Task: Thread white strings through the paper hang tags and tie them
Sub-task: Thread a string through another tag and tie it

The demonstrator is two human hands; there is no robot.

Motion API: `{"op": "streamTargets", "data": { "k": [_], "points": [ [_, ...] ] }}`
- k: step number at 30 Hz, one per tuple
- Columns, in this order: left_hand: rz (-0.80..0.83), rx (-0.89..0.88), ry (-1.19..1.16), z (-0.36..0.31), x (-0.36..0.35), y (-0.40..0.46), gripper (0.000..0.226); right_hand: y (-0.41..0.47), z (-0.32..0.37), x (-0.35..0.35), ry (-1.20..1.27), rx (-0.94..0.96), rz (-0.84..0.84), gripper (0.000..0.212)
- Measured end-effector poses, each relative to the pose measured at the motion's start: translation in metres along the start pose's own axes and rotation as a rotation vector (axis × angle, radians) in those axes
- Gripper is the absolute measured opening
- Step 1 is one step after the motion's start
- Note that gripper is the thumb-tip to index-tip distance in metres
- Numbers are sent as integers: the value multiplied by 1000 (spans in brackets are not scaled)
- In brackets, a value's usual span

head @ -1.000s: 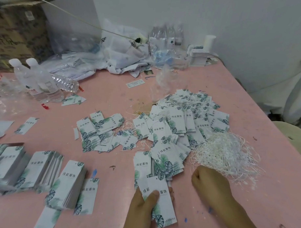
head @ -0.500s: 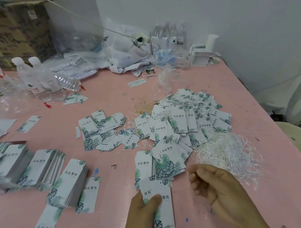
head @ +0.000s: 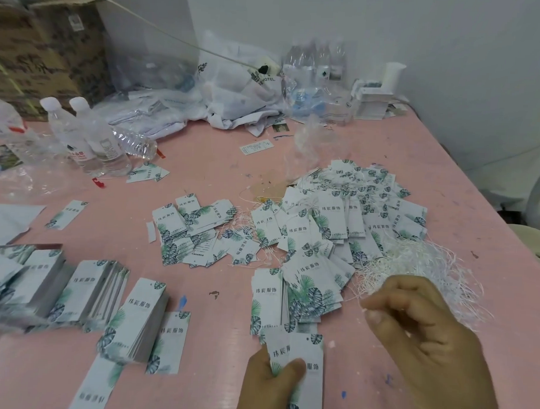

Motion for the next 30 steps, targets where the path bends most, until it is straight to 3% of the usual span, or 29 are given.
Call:
{"op": "streamTargets", "data": {
  "k": [5,7,10,14,25,30],
  "points": [
    [-33,-34,-79,-2,1,-1,34,-7,-1,-9,-151,69,-108,7],
    [-33,-49,-116,-3,0,-1,32,-8,-17,-24,-116,-28,8,8],
    [-23,-90,-155,-7,-2,0,33,-16,-50,-50,-56,-292,281,24],
    [-56,-157,-139,-9,-2,2,34,-22,-70,-69,-75,-369,401,22],
    [-8,-199,-58,-18,-3,-3,36,-16,-73,-76,-233,-368,372,11],
    [58,-181,-168,-26,-5,-7,32,-12,-77,-76,-175,-382,395,13]
  ]
}}
Point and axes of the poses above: each hand's wrist, its own y-axis towards the middle knuckle, its own x-axis out of the back of the hand, z = x × y, the point moved 3 cm from there along y, towards the middle knuckle, and after that the axes turned 8 degrees about -y, right-handed, at the moved point
